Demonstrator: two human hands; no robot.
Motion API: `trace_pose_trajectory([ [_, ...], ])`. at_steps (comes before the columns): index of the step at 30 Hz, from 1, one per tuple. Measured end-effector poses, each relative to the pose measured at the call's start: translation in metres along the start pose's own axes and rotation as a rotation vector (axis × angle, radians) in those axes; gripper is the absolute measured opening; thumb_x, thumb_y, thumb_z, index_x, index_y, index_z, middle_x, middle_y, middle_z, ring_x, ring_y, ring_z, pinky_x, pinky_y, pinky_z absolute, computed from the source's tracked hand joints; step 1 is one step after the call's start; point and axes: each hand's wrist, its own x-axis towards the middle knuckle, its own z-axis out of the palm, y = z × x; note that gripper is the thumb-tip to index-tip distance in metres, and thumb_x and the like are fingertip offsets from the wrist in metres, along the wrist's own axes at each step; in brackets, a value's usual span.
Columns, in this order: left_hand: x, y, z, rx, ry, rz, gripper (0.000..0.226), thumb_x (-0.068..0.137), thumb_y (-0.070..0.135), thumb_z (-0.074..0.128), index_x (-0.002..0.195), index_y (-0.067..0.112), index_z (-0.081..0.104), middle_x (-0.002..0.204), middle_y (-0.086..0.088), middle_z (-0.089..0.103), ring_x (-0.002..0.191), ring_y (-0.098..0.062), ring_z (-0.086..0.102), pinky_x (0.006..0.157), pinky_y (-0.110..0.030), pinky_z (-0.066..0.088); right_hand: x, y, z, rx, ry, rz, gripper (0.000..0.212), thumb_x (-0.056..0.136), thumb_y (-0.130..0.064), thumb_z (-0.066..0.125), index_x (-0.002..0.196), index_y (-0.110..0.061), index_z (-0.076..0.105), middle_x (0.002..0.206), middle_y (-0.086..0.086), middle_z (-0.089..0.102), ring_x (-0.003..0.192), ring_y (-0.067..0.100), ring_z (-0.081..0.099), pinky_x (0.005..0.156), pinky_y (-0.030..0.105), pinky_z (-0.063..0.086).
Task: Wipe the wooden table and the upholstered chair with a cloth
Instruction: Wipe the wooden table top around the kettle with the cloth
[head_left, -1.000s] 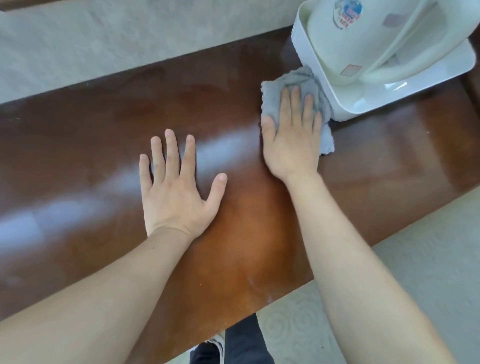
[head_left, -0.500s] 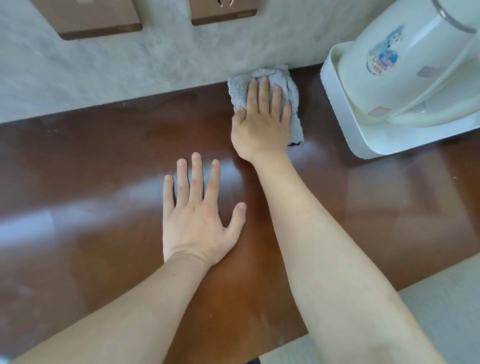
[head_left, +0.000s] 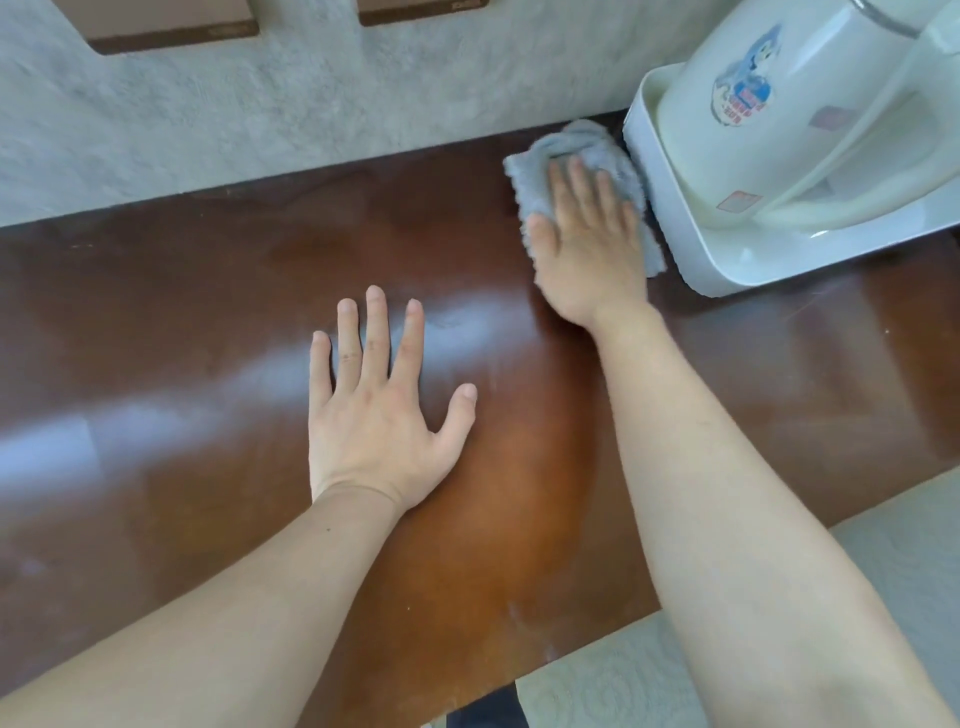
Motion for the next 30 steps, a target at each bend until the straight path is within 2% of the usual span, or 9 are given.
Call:
trace_pose_trajectory([
  [5, 0.000, -0.001, 0.000, -0.005, 0.014, -0.008, 0.086, 0.093, 0.072, 0.011, 0.164, 0.023, 0.010, 0.170, -0.009, 0.000, 0.157, -0.030, -0.004, 0.125, -0.050, 0.002, -0.069, 0.007, 0.012, -0.010, 0.102, 0.191, 0.060, 0.106, -0.044, 0.021, 0.159, -0.021, 0.007, 0.167, 0.000, 0.005, 0.153, 0.024, 0.002, 0.123, 0.045, 0.005],
  [9, 0.000, 0.000, 0.001, -0.019, 0.027, -0.007, 0.086, 0.093, 0.072, 0.010, 0.164, 0.023, 0.011, 0.170, -0.010, 0.001, 0.157, -0.030, -0.003, 0.125, -0.050, 0.002, -0.169, -0.018, 0.032, 0.011, 0.066, 0.278, 0.062, 0.105, -0.046, 0.019, 0.159, -0.021, 0.004, 0.167, -0.001, 0.001, 0.154, 0.023, -0.002, 0.123, 0.048, 0.005],
  [14, -0.001, -0.002, 0.000, -0.039, 0.045, -0.006, 0.084, 0.095, 0.069, 0.012, 0.163, 0.022, 0.015, 0.170, -0.011, 0.004, 0.156, -0.031, -0.001, 0.125, -0.050, 0.003, -0.276, -0.056, 0.058, -0.002, 0.010, 0.234, 0.063, 0.106, -0.048, 0.016, 0.159, -0.016, 0.010, 0.167, 0.003, 0.006, 0.154, 0.027, 0.004, 0.121, 0.053, 0.014],
  [16, -0.001, -0.002, 0.001, -0.038, 0.046, -0.007, 0.082, 0.095, 0.068, 0.012, 0.163, 0.022, 0.015, 0.170, -0.011, 0.003, 0.156, -0.031, -0.001, 0.125, -0.050, 0.003, -0.265, -0.047, 0.056, 0.000, -0.006, 0.186, 0.061, 0.106, -0.048, 0.013, 0.159, -0.019, 0.011, 0.167, 0.002, 0.007, 0.154, 0.026, 0.004, 0.122, 0.053, 0.014],
  [19, -0.001, -0.002, 0.001, -0.035, 0.052, -0.005, 0.081, 0.096, 0.067, 0.012, 0.163, 0.022, 0.015, 0.170, -0.011, 0.004, 0.156, -0.031, -0.001, 0.126, -0.050, 0.002, -0.205, -0.016, 0.039, -0.062, 0.010, 0.110, 0.060, 0.104, -0.048, 0.008, 0.159, -0.023, 0.007, 0.167, 0.000, 0.006, 0.154, 0.024, 0.003, 0.123, 0.049, 0.009],
  [24, -0.001, -0.002, -0.001, -0.031, 0.046, -0.006, 0.085, 0.093, 0.070, 0.010, 0.163, 0.023, 0.011, 0.170, -0.010, 0.002, 0.156, -0.030, -0.003, 0.125, -0.050, 0.002, -0.097, 0.018, 0.020, -0.030, 0.071, 0.199, 0.060, 0.106, -0.046, 0.018, 0.159, -0.022, 0.004, 0.167, 0.000, 0.004, 0.154, 0.024, 0.001, 0.123, 0.046, 0.003],
  [27, -0.001, -0.001, -0.001, -0.037, 0.040, 0.001, 0.087, 0.091, 0.072, 0.010, 0.163, 0.023, 0.010, 0.170, -0.009, 0.001, 0.156, -0.030, -0.004, 0.125, -0.050, 0.000, -0.094, 0.017, 0.023, -0.019, 0.097, 0.207, 0.061, 0.105, -0.046, 0.018, 0.159, -0.022, 0.001, 0.168, 0.000, 0.002, 0.154, 0.025, 0.000, 0.123, 0.047, 0.002],
  [30, -0.001, -0.001, 0.000, -0.045, 0.053, 0.005, 0.086, 0.092, 0.072, 0.012, 0.163, 0.023, 0.012, 0.170, -0.010, 0.002, 0.156, -0.030, -0.004, 0.126, -0.049, 0.000, -0.136, -0.002, 0.035, -0.015, 0.128, 0.238, 0.062, 0.105, -0.046, 0.019, 0.159, -0.022, 0.001, 0.168, 0.001, 0.002, 0.154, 0.025, 0.000, 0.123, 0.047, 0.004],
])
